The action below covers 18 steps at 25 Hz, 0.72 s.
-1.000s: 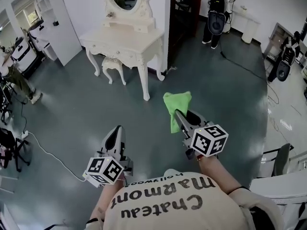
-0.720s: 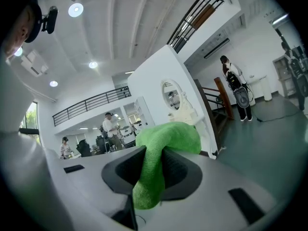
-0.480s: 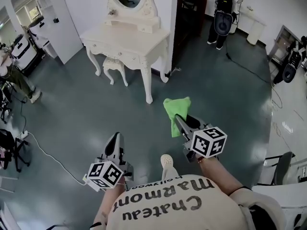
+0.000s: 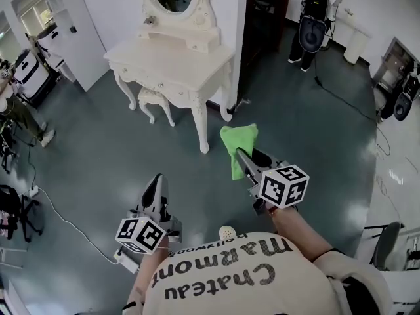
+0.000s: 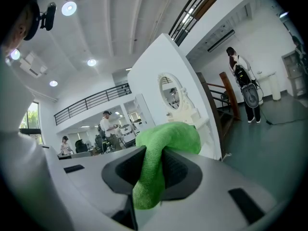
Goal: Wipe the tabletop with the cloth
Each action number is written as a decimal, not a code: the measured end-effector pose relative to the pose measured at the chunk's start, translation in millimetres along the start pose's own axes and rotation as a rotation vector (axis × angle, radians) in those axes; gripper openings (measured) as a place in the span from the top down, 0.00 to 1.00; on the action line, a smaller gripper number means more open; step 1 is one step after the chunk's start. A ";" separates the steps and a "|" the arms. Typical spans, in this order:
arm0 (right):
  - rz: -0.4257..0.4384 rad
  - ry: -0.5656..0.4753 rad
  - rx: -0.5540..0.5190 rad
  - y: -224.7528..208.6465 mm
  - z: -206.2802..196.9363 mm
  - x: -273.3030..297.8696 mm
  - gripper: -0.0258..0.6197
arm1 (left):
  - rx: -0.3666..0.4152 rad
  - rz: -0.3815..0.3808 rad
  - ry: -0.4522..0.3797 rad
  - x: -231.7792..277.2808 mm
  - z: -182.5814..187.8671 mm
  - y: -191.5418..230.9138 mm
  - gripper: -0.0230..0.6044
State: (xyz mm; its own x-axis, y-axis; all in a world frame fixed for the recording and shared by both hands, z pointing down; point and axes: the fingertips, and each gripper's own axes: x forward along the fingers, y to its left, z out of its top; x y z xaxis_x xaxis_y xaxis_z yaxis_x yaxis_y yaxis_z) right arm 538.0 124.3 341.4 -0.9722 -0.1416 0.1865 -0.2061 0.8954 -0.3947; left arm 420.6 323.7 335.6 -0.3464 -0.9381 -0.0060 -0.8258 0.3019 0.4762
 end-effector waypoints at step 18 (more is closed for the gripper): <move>-0.032 0.053 0.109 -94.3 7.3 82.2 0.80 | -0.020 0.029 0.103 112.1 -23.7 42.6 0.95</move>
State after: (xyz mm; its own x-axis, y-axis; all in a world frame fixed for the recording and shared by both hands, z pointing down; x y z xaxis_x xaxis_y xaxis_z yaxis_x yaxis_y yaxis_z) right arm 476.7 25.1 387.4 -0.9584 -0.1439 0.2466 -0.2503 0.8391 -0.4829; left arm 357.1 227.4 376.0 -0.3218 -0.9417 0.0984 -0.8064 0.3270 0.4927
